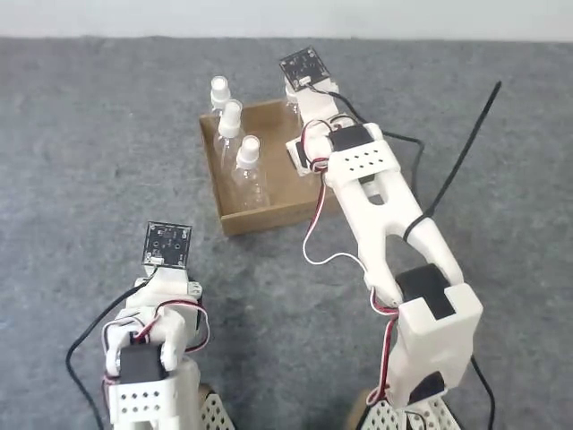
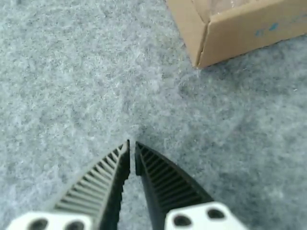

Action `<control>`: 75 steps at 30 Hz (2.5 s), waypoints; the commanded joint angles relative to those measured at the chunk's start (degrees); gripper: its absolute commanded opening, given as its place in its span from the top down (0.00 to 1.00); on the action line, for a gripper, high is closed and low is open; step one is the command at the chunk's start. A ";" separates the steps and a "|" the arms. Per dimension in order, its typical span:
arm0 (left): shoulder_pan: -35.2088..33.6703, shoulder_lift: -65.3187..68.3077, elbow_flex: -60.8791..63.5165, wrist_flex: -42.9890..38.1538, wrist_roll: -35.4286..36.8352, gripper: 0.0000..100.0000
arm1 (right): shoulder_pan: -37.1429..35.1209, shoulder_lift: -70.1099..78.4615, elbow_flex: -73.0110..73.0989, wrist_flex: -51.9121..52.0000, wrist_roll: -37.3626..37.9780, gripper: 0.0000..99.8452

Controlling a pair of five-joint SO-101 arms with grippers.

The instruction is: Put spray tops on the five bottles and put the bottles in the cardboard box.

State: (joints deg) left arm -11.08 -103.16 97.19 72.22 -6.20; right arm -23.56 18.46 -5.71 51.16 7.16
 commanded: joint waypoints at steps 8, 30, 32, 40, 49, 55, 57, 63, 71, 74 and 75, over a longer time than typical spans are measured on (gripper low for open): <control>-0.18 -1.32 -0.66 0.18 -0.53 0.99 | 0.31 -1.89 -3.60 1.45 -0.97 0.70; -0.18 -1.32 -0.66 0.18 -0.53 0.99 | -1.54 -8.13 -3.52 9.54 -0.88 0.63; -0.18 -1.32 -0.66 0.18 -0.53 0.99 | -1.80 -8.48 -3.60 11.91 -0.97 0.63; -0.18 -1.32 -0.66 0.18 -0.53 0.99 | -1.45 -14.02 -3.43 20.70 -0.97 0.63; -0.18 -1.32 -0.66 0.18 -0.53 0.99 | -0.40 -21.49 -3.25 32.31 -0.97 0.63; -0.18 -1.32 -0.66 0.18 -0.53 0.99 | 1.54 -24.57 -3.16 35.47 -0.79 0.74; -0.18 -1.32 -0.66 0.18 -0.53 0.99 | 2.86 -25.63 -2.46 35.47 -0.70 0.76; -0.18 -1.32 -0.66 0.18 -0.53 0.99 | 5.14 -31.96 5.63 34.86 -0.62 0.77; -0.18 -1.32 -0.66 0.18 -0.53 0.99 | 7.25 -46.55 26.99 22.81 -0.62 0.84; -0.18 -1.32 -0.66 0.18 -0.53 0.99 | 8.22 -52.00 35.52 18.42 -0.62 0.86; -0.18 -1.32 -0.66 0.18 -0.53 0.99 | 8.57 -53.67 38.33 16.92 -0.62 0.86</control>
State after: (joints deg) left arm -11.08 -103.16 97.19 72.22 -6.20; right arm -16.97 -26.37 24.70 74.11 6.99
